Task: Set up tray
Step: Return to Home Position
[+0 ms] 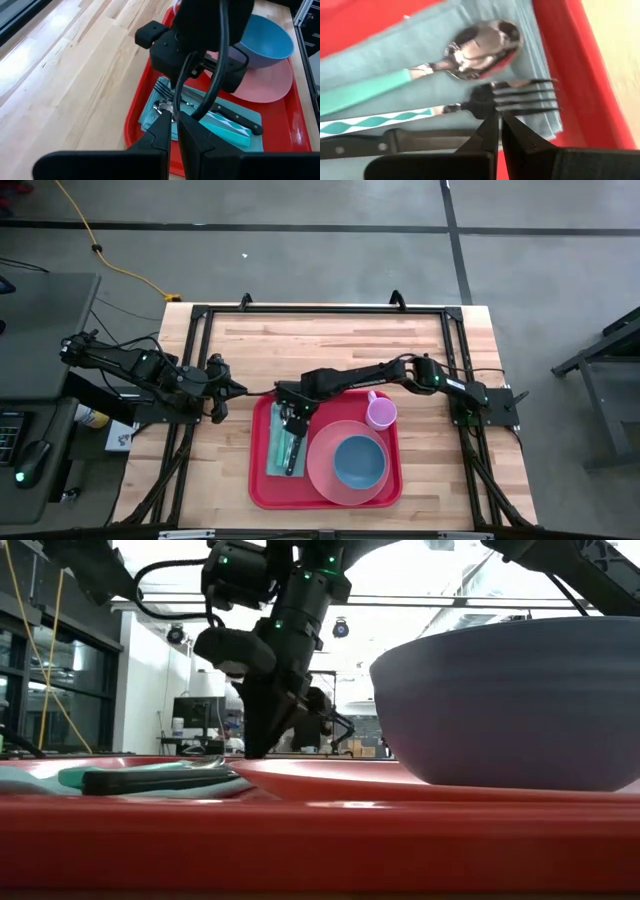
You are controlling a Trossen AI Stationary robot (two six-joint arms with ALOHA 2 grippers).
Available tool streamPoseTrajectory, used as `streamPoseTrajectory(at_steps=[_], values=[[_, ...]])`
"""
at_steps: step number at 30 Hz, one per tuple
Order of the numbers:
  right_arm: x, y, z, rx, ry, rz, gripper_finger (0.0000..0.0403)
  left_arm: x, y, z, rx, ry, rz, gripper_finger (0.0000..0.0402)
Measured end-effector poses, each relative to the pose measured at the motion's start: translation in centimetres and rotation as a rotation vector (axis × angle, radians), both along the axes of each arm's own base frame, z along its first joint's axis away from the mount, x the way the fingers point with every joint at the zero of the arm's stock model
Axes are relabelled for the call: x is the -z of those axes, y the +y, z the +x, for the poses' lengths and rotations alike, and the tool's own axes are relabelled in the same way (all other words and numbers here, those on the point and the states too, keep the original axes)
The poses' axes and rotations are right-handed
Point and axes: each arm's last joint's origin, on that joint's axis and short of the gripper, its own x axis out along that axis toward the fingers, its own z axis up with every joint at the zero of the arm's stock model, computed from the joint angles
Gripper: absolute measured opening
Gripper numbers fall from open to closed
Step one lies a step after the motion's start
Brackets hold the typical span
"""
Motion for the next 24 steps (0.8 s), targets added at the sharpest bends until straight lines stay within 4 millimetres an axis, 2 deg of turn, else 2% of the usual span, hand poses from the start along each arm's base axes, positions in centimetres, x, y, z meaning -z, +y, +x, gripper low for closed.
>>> streamPoseTrajectory(at_steps=[7, 14, 18, 21, 24], values=[[-0.7, 1.5, 0.5, -0.059, -0.078, 0.024, 0.0, 0.0, 0.0, 0.0, 0.0, -0.001, 0.001, 0.006], [-3.2, 1.9, 0.0, -0.058, -0.134, -0.009, 0.0, 0.0, 0.0, 0.0, 0.004, -0.002, 0.005, 0.006], [-7.0, 2.5, -0.7, -0.102, -0.241, -0.029, 0.0, 0.0, 0.0, 0.0, 0.004, 0.0, 0.008, 0.006], [-10.5, 3.0, -1.8, -0.133, -0.335, -0.08, 0.0, 0.0, 0.0, 0.0, 0.002, -0.001, 0.014, 0.006], [-14.9, 3.6, -3.7, -0.168, -0.434, -0.162, 0.0, -0.1, 0.1, 0.0, -0.008, -0.008, 0.026, 0.006]])
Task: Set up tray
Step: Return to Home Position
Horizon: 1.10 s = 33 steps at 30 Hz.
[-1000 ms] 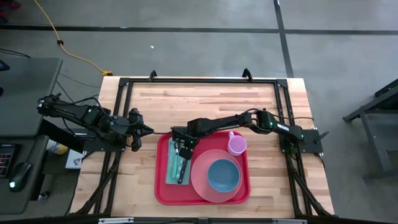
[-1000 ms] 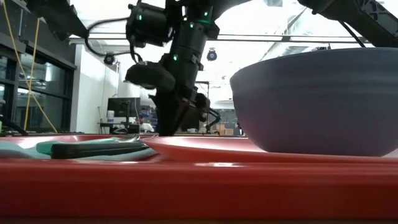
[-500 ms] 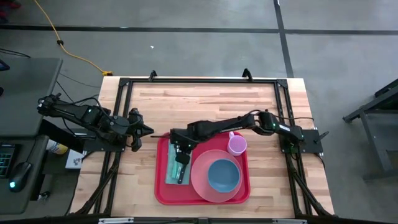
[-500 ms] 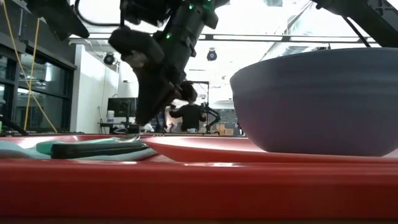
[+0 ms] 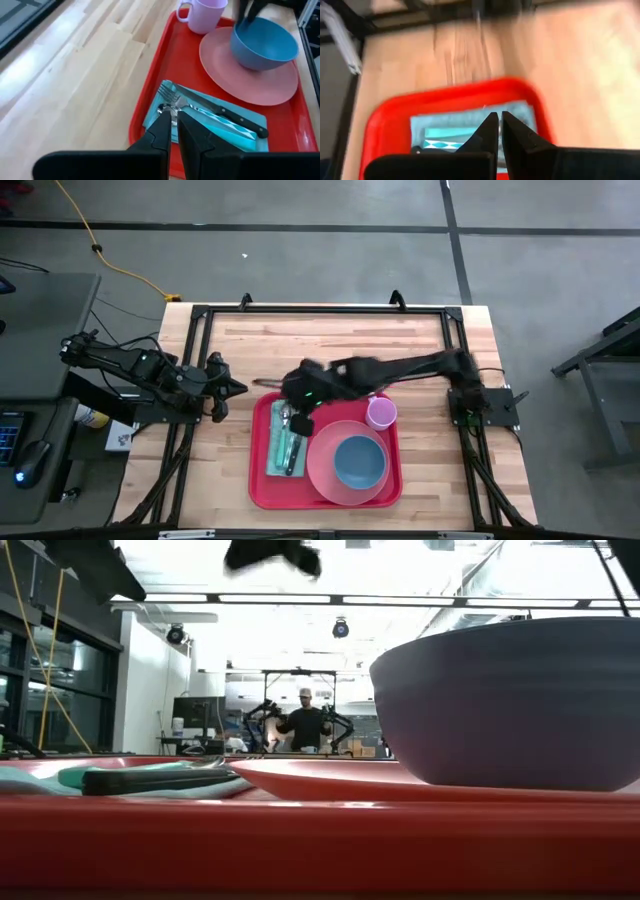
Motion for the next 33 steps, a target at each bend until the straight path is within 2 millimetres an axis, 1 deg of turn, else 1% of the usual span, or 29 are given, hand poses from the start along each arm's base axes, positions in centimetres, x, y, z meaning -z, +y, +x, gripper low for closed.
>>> streamPoseTrajectory(at_steps=[3, 6, 8, 11, 13, 15, 17, 19, 21, 23, 26, 29, 31, 33], values=[[-4.8, 0.6, -2.8, -0.046, -0.109, -0.083, 0.0, -0.1, 0.1, -0.2, -0.004, -0.015, 0.003, 0.006], [-8.4, 1.3, -5.7, -0.128, -0.186, -0.122, 0.0, -0.8, 0.3, -0.7, 0.009, -0.08, 0.04, 0.006], [-10.3, 1.5, -7.5, -0.161, -0.227, -0.129, 0.0, -1.4, 0.6, -1.3, 0.03, -0.142, 0.076, 0.006], [-12.7, 1.4, -10.6, -0.156, -0.249, -0.148, 0.0, -2.5, 1.2, -2.8, 0.013, -0.255, 0.132, 0.006], [-14.0, 1.4, -12.6, -0.133, -0.25, -0.172, 0.0, -2.9, 1.8, -4.2, -0.017, -0.316, 0.156, 0.006], [-14.9, 1.4, -14.5, -0.105, -0.257, -0.188, 0.0, -3.3, 2.3, -5.5, -0.029, -0.37, 0.173, 0.006], [-15.5, 1.4, -17.0, -0.085, -0.292, -0.195, 0.0, -3.5, 2.7, -6.8, -0.02, -0.424, 0.182, 0.006], [-15.7, 1.2, -19.7, -0.047, -0.362, -0.183, 0.0, -3.5, 3.0, -7.8, 0.0, -0.457, 0.189, 0.006], [-15.1, 0.8, -22.7, 0.001, -0.447, -0.147, 0.0, -3.3, 3.2, -8.5, 0.005, -0.48, 0.196, 0.006], [-14.0, 0.5, -25.6, 0.052, -0.569, -0.089, 0.0, -2.9, 3.3, -8.9, 0.008, -0.497, 0.2, 0.006], [-11.8, -0.3, -29.2, 0.127, -0.748, -0.015, 0.0, -1.8, 3.1, -8.5, 0.053, -0.51, 0.21, 0.006], [-9.3, -1.1, -31.7, 0.189, -0.816, 0.026, 0.0, -0.1, 2.7, -7.7, 0.11, -0.527, 0.219, 0.006], [-7.8, -1.4, -32.7, 0.228, -0.842, 0.048, 0.0, 1.0, 2.5, -7.3, 0.123, -0.543, 0.221, 0.006], [-6.7, -1.5, -33.2, 0.248, -0.88, 0.061, 0.0, 2.2, 2.4, -6.9, 0.122, -0.568, 0.223, 0.006]])
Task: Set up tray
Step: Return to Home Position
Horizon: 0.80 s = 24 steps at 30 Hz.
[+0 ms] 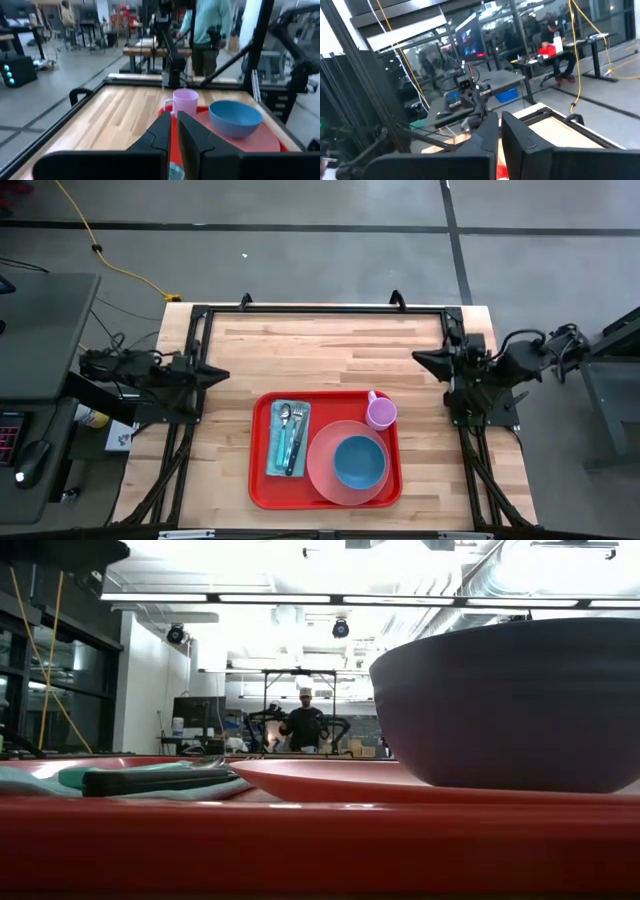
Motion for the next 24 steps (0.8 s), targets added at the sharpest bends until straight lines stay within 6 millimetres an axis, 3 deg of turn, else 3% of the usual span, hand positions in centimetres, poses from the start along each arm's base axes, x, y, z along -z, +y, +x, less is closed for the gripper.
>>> streamPoseTrajectory(at_steps=[6, 13, 24], values=[[2.9, 0.0, -0.9, 0.076, -0.057, -0.001, 0.0, 1.5, -0.4, 0.7, 0.046, -0.035, 0.029, 0.006], [4.9, 0.2, -1.2, 0.134, -0.053, 0.005, 0.0, 1.3, -0.4, 0.7, 0.05, -0.049, 0.091, 0.006], [9.3, 0.7, -0.3, 0.18, -0.136, 0.004, 0.0, 4.6, -0.8, 2.4, 0.018, -0.01, 0.07, 0.006]])
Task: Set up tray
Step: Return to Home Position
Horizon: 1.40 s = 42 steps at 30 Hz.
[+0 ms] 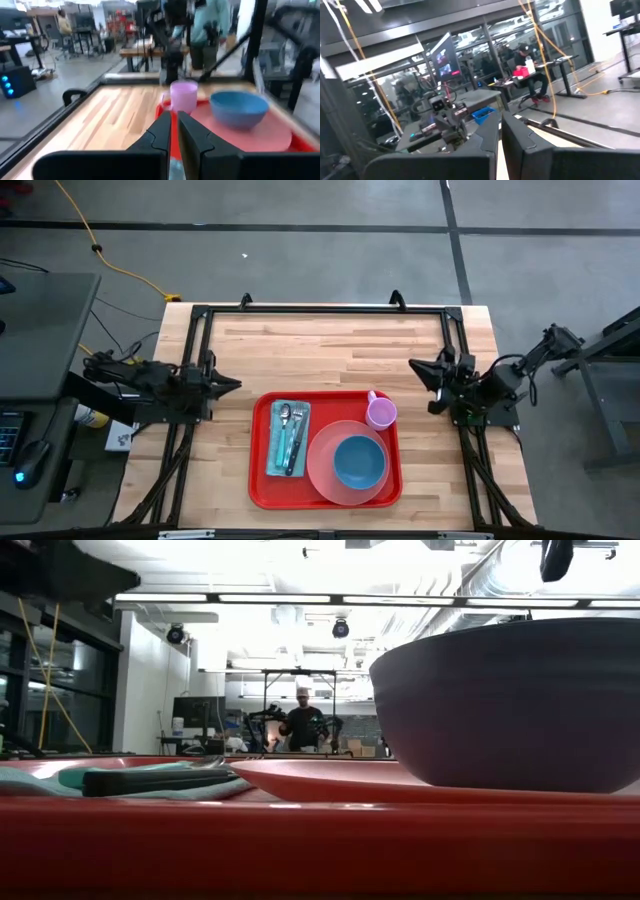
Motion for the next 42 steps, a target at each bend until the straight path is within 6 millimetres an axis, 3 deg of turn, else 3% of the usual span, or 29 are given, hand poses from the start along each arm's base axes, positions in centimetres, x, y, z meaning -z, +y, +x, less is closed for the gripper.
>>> streamPoseTrajectory(at_steps=[11, 19, 26, 36, 42], values=[[2.8, -2.3, 1.0, 0.095, 0.04, -0.082, 0.0, 2.1, 0.2, 0.8, -0.184, 0.006, -0.024, 0.006], [4.6, -4.8, 1.7, -0.019, 0.023, -0.079, 0.0, 1.9, 0.5, 0.7, -0.268, -0.015, -0.023, 0.006], [6.8, -5.7, 1.8, -0.12, 0.057, -0.02, 0.0, 2.5, 0.5, 0.7, -0.263, 0.067, 0.088, 0.006], [8.9, -5.7, 0.1, -0.16, -0.039, 0.025, 0.0, 4.0, 0.7, 0.4, -0.3, 0.213, 0.159, 0.006], [8.7, -5.6, -1.5, -0.114, -0.127, -0.031, 0.0, 2.7, 0.7, 0.6, -0.326, 0.129, 0.254, 0.006]])
